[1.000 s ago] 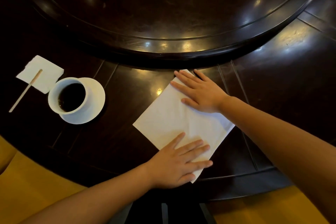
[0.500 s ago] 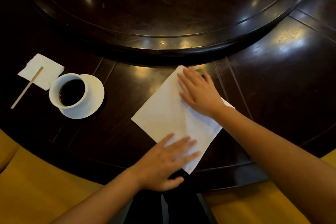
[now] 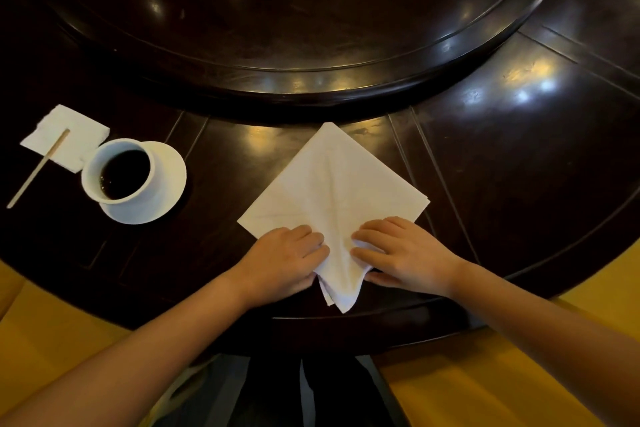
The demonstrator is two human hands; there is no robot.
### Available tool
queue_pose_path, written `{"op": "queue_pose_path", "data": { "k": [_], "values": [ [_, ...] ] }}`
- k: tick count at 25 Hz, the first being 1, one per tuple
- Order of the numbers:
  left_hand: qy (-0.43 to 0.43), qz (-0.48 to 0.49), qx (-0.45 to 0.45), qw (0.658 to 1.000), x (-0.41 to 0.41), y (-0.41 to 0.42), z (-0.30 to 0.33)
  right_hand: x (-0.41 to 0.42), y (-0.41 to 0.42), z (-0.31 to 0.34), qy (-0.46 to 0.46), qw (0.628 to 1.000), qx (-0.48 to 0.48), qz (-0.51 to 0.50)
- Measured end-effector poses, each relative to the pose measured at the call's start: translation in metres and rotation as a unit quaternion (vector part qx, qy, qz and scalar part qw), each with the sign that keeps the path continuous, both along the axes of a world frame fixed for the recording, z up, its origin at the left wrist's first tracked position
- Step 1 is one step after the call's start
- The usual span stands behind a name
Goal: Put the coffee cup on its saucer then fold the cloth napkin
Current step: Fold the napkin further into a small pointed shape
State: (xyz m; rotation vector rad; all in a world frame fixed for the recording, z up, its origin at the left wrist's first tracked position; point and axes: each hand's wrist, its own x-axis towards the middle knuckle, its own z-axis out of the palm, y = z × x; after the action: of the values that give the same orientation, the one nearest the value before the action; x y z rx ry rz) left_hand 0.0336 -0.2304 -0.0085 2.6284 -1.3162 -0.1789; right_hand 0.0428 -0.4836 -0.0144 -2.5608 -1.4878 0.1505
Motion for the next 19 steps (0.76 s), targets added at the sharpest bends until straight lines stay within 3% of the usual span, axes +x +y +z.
{"op": "queue_pose_path", "data": {
  "k": [4,7,12,19],
  "values": [
    [-0.022,-0.037,-0.001,0.999,0.001,0.006,0.000,0.003,-0.004,0.001,-0.016,0.999,0.016,0.038],
    [0.012,-0.051,0.000,0.999,0.007,0.016,0.000,0.012,-0.008,0.008,0.012,0.998,-0.012,0.056],
    [0.021,-0.047,-0.022,0.998,0.009,0.025,0.001,0.015,0.000,0.014,0.009,0.999,-0.025,0.019],
    [-0.009,0.026,-0.111,0.993,-0.020,0.042,-0.014,-0.019,-0.002,0.005,0.023,0.990,0.095,-0.107]
  ]
}}
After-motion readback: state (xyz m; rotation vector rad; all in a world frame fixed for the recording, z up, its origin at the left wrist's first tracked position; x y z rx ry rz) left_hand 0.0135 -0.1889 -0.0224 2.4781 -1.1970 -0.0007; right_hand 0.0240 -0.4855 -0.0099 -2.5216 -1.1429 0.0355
